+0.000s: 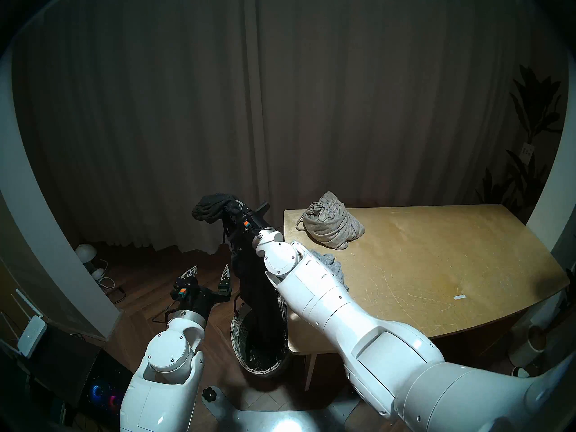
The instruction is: Toss clothes into the laundry hamper
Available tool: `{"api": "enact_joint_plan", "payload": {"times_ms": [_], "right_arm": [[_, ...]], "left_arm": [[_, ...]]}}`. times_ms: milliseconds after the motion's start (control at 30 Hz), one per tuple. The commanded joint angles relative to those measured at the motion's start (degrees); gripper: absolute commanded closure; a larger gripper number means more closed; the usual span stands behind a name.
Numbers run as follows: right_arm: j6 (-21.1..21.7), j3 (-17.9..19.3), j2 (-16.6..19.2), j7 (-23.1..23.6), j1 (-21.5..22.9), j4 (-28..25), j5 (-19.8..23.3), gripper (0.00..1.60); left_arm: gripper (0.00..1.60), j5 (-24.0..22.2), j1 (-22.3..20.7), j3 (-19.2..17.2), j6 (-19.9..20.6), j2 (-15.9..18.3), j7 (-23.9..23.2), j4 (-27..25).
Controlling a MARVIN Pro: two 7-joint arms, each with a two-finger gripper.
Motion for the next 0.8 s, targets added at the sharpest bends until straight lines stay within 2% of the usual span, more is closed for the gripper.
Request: {"api": "enact_joint_plan", "payload": {"times_ms": [0, 267, 367, 767], "right_arm": [[0.3, -0.5, 0.3, 0.9, -2.1, -5.9, 0.6, 1.6], [2.1, 0.4, 4.1, 1.5, -7.1, -10.7, 1.6, 1.6], [4.3, 0.8, 5.3, 1.5, -8.5, -13.0, 1.7, 1.6], [4.3, -2.5, 1.5, 0.3, -5.8, -4.3, -1.2, 1.6]], "left_arm": [[0.0, 0.0, -0.3, -0.1, -0.2, 0.0, 0.1, -1.3], [0.0, 0.0, -0.3, -0.1, -0.2, 0.0, 0.1, -1.3], [0.0, 0.0, -0.3, -0.1, -0.2, 0.0, 0.1, -1.4], [0.0, 0.0, -0.3, -0.1, -0.2, 0.0, 0.1, -1.3]]}}
